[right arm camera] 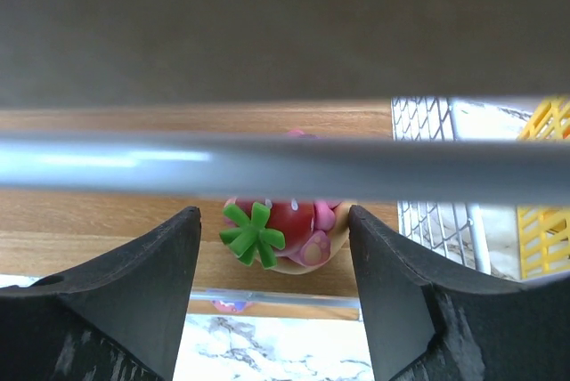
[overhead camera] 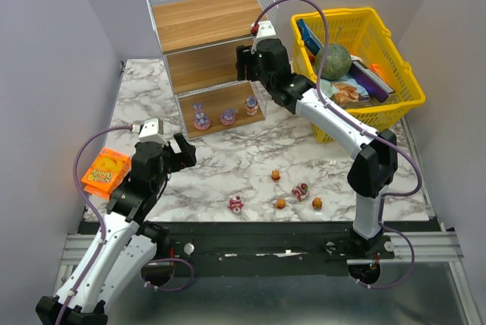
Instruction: Place and organize the plastic toys onto the shelf
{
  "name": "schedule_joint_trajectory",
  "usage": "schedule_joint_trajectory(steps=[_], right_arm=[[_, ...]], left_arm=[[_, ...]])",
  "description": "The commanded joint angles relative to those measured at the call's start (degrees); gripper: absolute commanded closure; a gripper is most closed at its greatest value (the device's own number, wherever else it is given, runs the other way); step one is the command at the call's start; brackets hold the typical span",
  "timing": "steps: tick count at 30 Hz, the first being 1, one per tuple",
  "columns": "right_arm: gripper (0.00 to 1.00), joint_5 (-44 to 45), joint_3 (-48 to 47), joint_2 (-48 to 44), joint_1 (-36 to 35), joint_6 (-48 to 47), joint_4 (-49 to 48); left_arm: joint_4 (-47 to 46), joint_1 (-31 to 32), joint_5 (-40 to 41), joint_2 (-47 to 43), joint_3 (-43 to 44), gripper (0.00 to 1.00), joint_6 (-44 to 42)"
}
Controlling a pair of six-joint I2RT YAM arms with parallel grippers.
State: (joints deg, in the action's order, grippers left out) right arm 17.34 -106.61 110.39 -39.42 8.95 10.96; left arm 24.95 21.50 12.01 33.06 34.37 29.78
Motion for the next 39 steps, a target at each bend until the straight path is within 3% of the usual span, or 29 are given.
schedule_joint_trajectory(steps=[1,7,15,25,33,39], right_arm=[[0.25,0.15,-1.06,2.55,0.66,-0.95,-2.17],[0.27,-0.38,0.26,2.46,0.75,-1.74,-2.70],[0.39,-0.82,5.88,-0.17,0.84,-4.02,-6.48],[0.40,-1.61,10.01,-3.60,0.84,-5.08,-8.76],[0.20,-6.44,11.69,-7.46,0.75,-5.08,-9.12],[0.16,-8.19,10.98,-9.75,0.75,-4.47,-7.80]], left_arm=[[-0.08,0.21,1.26,-0.36,1.23,0.01,-0.86],[-0.08,0.21,1.26,-0.45,1.23,0.01,-0.86],[-0.16,0.21,1.26,-0.45,1.14,0.01,-0.78],[-0.25,0.21,1.09,-0.45,0.96,0.01,-0.69],[-0.69,0.21,0.91,-0.28,0.87,0.01,-0.69],[-0.87,0.21,0.65,0.08,0.96,0.01,-0.69]])
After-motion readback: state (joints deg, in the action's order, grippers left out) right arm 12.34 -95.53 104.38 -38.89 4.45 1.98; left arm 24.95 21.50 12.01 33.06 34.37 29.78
